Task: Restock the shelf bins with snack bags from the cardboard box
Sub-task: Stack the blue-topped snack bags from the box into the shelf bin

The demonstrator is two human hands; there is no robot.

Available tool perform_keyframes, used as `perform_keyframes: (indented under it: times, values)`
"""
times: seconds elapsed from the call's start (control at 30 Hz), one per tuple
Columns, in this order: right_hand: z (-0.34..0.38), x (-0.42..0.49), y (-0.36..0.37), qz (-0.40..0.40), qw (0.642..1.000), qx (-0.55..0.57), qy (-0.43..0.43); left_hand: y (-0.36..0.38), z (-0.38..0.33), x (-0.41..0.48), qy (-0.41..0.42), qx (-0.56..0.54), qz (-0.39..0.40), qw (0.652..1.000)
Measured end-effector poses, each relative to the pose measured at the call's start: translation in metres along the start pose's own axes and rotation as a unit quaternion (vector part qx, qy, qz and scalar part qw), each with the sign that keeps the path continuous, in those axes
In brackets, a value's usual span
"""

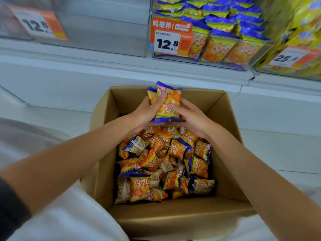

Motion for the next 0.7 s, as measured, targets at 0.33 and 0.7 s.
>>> perform_keyframes:
  times: [0.33,0.7]
  values:
    - [0.104,-0.023,0.017,0.064,0.874,-0.481,-0.031,-0.032,-0.061,-0.022,-0.036,0.152,0.053,0.986]
    - [0.111,-0.024,0.020,-0.047,0.992,-0.101,-0.064,-0.032,-0.082,-0.028,-0.003,-0.083,0.051,0.995]
Point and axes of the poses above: each hand's wrist, its own x-axis towards the middle knuckle, its own y-axis out of the palm, z = x × y, the point moved 2 cm from there along x, towards the middle knuckle, and after that the axes turned 15 degrees about x, right-handed, at the moved point
